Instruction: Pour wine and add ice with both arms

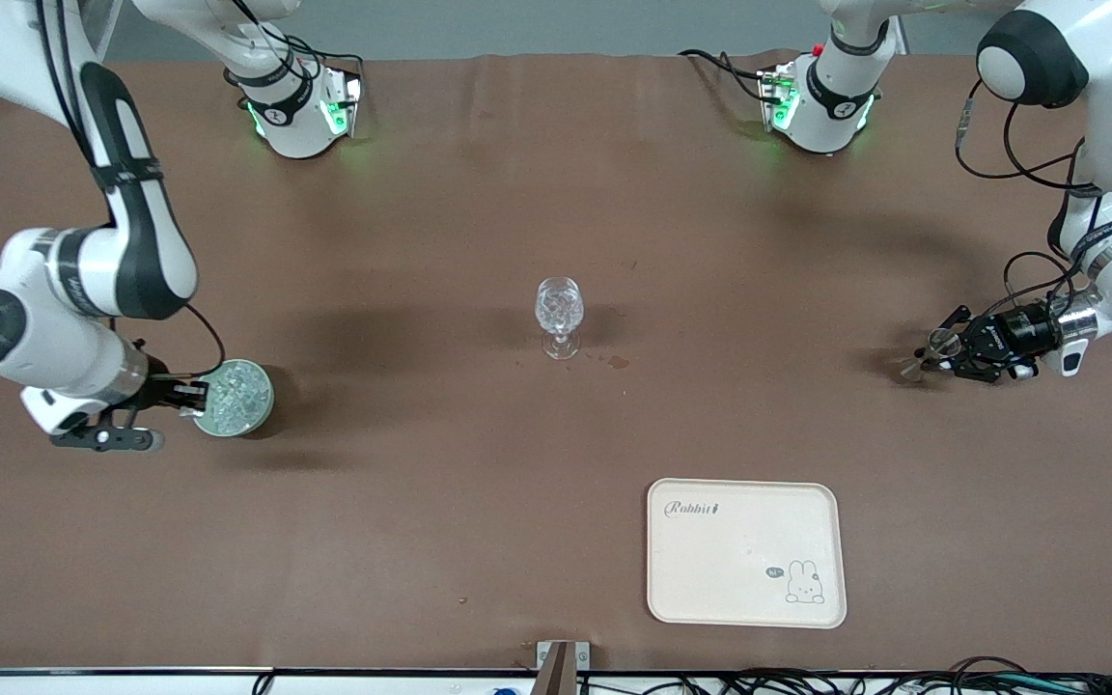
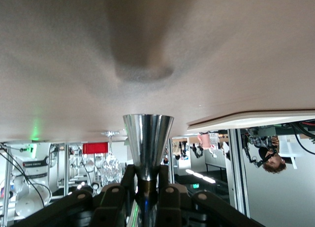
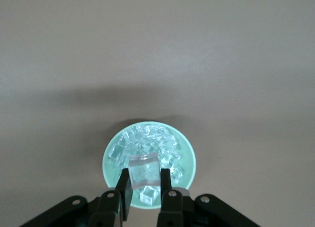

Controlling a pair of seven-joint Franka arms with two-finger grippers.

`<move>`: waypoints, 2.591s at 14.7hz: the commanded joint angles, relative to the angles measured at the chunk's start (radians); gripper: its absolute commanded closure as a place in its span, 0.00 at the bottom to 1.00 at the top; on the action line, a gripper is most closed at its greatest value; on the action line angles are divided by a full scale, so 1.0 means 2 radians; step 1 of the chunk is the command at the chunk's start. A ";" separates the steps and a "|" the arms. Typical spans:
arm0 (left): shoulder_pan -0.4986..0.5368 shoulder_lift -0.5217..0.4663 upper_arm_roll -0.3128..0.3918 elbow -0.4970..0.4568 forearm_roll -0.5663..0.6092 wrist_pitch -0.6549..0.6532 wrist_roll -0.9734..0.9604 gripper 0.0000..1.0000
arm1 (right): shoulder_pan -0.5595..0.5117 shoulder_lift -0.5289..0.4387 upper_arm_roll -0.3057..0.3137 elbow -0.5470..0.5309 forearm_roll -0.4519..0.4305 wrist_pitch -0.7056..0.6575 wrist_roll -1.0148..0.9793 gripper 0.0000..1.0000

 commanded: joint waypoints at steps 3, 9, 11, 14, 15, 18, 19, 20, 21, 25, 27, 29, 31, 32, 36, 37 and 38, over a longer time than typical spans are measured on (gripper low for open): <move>-0.002 -0.013 -0.014 0.031 -0.012 -0.037 -0.072 0.99 | -0.014 -0.069 0.002 0.063 0.005 -0.095 0.002 1.00; -0.016 -0.091 -0.052 0.045 -0.003 -0.034 -0.178 0.99 | -0.023 -0.126 -0.002 0.136 0.005 -0.233 -0.001 1.00; -0.026 -0.118 -0.057 0.043 0.010 -0.034 -0.191 0.99 | -0.023 -0.138 -0.002 0.126 0.003 -0.239 0.001 1.00; -0.024 -0.165 -0.104 0.051 0.065 -0.034 -0.195 0.99 | -0.023 -0.145 -0.002 0.120 0.003 -0.240 0.002 0.99; -0.024 -0.176 -0.125 0.054 0.079 -0.033 -0.197 0.99 | -0.023 -0.147 -0.002 0.119 0.004 -0.241 0.002 0.99; -0.020 -0.189 -0.165 0.053 0.080 -0.034 -0.198 1.00 | -0.023 -0.147 -0.002 0.120 0.004 -0.248 0.003 0.99; -0.021 -0.188 -0.179 0.056 0.081 -0.032 -0.198 1.00 | -0.023 -0.146 -0.002 0.120 0.004 -0.247 0.004 0.99; -0.022 -0.189 -0.189 0.057 0.081 -0.025 -0.199 1.00 | -0.023 -0.146 -0.002 0.120 0.005 -0.247 0.005 0.99; -0.023 -0.191 -0.207 0.056 0.082 -0.011 -0.202 1.00 | -0.022 -0.147 -0.002 0.120 0.005 -0.248 0.005 0.99; -0.023 -0.206 -0.297 0.056 0.098 0.068 -0.258 1.00 | -0.023 -0.148 -0.002 0.120 0.005 -0.250 0.005 0.99; -0.023 -0.216 -0.347 0.048 0.116 0.110 -0.277 1.00 | -0.023 -0.148 -0.002 0.120 0.005 -0.250 0.006 0.99; -0.024 -0.218 -0.384 0.037 0.116 0.151 -0.286 0.99 | -0.026 -0.148 0.000 0.119 0.005 -0.250 0.006 0.99; -0.024 -0.218 -0.422 0.020 0.121 0.205 -0.294 0.99 | -0.034 -0.149 0.003 0.119 0.006 -0.251 0.006 0.99; -0.026 -0.215 -0.433 0.017 0.127 0.223 -0.298 0.99 | -0.041 -0.150 0.005 0.116 0.006 -0.251 0.005 0.99; -0.039 -0.188 -0.488 0.016 0.144 0.323 -0.323 0.99 | -0.047 -0.153 0.017 0.111 0.006 -0.249 0.005 0.99; -0.042 -0.182 -0.496 0.017 0.155 0.341 -0.331 0.99 | -0.045 -0.153 0.016 0.111 0.006 -0.248 0.005 0.99; -0.045 -0.173 -0.505 0.018 0.167 0.355 -0.336 0.99 | -0.043 -0.153 0.015 0.111 0.006 -0.248 0.005 0.99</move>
